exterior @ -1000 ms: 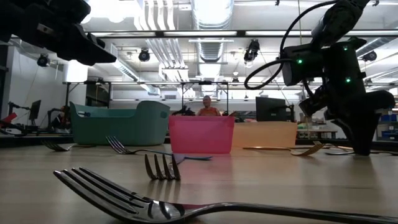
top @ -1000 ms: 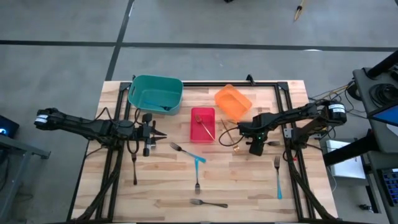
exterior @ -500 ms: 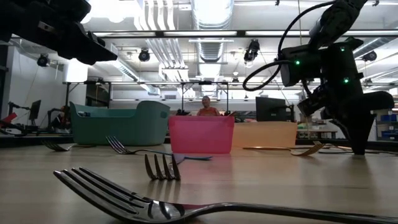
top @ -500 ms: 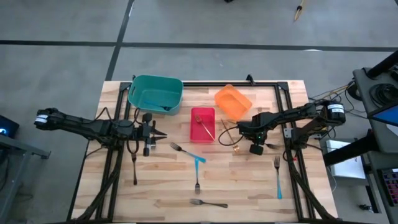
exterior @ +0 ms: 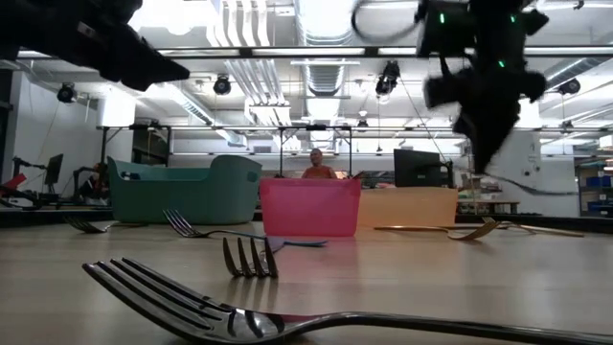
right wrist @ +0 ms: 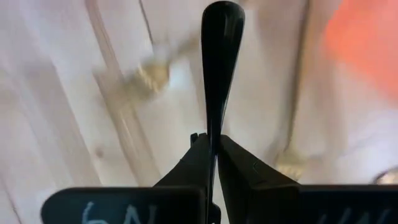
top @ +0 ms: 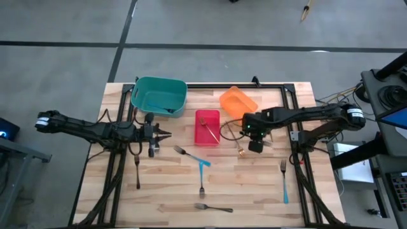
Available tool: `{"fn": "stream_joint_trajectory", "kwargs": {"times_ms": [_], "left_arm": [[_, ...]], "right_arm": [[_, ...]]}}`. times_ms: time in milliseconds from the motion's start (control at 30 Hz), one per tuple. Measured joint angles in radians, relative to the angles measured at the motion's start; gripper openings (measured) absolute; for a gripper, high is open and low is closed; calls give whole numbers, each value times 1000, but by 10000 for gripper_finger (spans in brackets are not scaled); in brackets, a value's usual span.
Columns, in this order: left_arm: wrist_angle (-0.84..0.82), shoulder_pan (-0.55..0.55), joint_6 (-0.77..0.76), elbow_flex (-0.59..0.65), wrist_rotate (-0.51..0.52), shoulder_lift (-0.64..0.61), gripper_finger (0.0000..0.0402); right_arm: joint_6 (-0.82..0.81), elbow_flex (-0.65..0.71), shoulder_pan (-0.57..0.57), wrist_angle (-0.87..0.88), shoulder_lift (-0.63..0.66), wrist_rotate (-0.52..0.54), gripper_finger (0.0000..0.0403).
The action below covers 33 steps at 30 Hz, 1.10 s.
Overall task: Sort silverware by color (type)
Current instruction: Put the black fork into the orange bin
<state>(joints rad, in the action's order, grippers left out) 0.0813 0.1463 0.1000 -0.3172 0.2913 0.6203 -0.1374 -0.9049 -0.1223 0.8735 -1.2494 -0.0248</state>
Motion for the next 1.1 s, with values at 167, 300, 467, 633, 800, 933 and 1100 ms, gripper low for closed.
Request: {"fn": "stream_joint_trajectory", "kwargs": {"times_ms": [167,300,467,633,800,933,1100], "left_arm": [[78,0,106,0,144,0,20],[99,-8,239,-41,181,0,20],[100,-72,410,-134,181,0,20],[65,-204,524,-205,149,0,20],[45,-405,516,-215,-14,3,20],[43,-600,470,-213,-223,32,20],[31,-783,291,-212,-390,84,20]], "right_arm": [[114,-67,0,-160,51,18,12],[242,-109,-10,-298,64,21,12],[416,-140,-77,-473,58,24,12],[542,-125,-184,-660,55,-2,12],[610,-119,-292,-729,55,-12,12],[604,-118,-371,-754,55,-115,12],[553,-100,-397,-794,56,-188,12]]}}
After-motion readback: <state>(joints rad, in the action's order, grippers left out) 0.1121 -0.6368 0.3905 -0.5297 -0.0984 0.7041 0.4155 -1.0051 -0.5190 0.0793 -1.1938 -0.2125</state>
